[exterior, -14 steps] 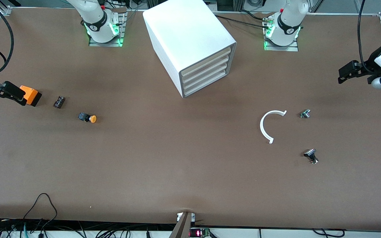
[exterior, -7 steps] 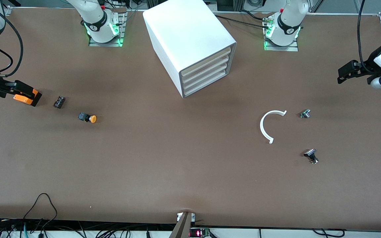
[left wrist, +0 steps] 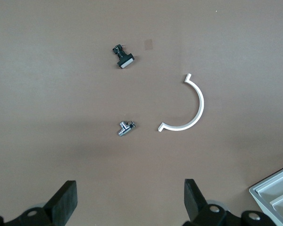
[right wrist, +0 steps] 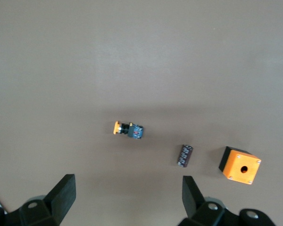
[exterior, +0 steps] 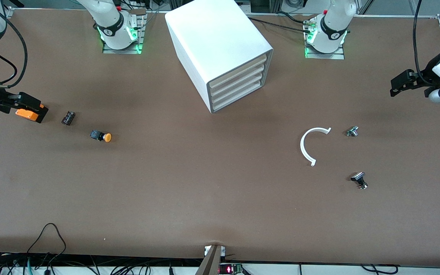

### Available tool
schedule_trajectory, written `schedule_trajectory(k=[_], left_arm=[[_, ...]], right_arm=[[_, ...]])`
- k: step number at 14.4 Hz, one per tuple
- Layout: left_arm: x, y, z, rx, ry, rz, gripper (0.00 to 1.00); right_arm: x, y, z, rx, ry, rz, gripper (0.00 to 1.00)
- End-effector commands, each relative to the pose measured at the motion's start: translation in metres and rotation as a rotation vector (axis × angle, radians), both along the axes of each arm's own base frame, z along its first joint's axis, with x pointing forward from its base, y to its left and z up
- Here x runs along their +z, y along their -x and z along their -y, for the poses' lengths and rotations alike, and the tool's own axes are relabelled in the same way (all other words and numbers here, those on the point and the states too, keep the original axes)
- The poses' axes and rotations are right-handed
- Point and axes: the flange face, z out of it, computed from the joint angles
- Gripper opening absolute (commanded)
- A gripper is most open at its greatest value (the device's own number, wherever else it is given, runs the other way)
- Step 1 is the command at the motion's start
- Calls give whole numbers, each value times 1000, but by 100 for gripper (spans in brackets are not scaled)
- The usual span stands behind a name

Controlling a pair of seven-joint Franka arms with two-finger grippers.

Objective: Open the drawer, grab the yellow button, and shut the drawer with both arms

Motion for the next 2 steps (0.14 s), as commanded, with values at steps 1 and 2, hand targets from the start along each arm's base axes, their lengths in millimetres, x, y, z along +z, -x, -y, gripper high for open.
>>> schedule_trajectory(k=[1,2], left_arm=[[6,-3,0,-2,17,-5,100],[6,-3,0,-2,17,-5,100]], right_arm=[[11,4,1,-56,-27,9,100],[10,4,1,-56,-27,6,100]])
